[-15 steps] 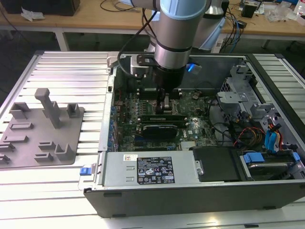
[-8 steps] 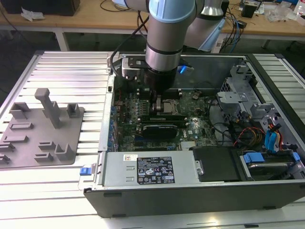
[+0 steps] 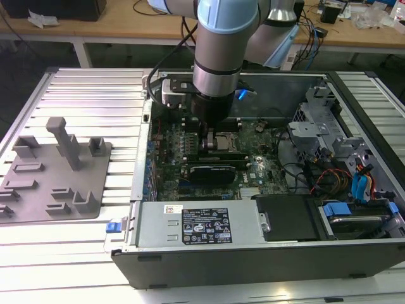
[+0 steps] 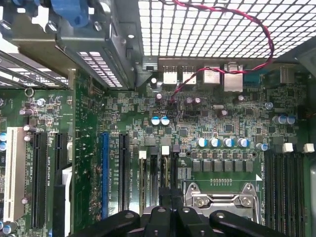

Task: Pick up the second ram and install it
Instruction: 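Press down the second ram until it locks into place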

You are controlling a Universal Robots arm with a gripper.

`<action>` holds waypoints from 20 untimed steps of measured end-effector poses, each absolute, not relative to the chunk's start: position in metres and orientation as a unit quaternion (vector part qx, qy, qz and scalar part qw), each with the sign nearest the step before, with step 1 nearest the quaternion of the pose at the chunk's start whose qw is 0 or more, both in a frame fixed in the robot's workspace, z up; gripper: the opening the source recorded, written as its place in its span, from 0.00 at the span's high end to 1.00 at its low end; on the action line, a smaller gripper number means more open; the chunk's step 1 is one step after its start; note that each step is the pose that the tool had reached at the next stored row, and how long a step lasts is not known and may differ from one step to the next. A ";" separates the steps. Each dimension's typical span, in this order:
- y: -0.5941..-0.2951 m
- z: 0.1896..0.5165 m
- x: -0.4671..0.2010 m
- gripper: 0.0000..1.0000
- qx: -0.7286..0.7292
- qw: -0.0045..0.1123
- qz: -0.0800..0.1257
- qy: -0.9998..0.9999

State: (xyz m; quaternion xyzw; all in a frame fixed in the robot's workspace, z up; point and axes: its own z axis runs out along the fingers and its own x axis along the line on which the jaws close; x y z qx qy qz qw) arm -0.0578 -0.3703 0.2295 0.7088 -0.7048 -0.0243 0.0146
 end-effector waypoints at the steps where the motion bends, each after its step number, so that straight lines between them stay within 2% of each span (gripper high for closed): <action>1: -0.370 0.229 -0.058 0.92 0.709 0.015 -0.024 -0.705; 7: -0.370 0.230 -0.058 0.92 0.709 0.014 -0.024 -0.705; 10: -0.370 0.247 -0.058 0.92 0.709 0.014 -0.024 -0.705; 13: -0.370 0.248 -0.056 0.92 0.709 0.015 -0.024 -0.705; 20: -0.370 0.248 -0.015 0.92 0.709 0.015 -0.024 -0.705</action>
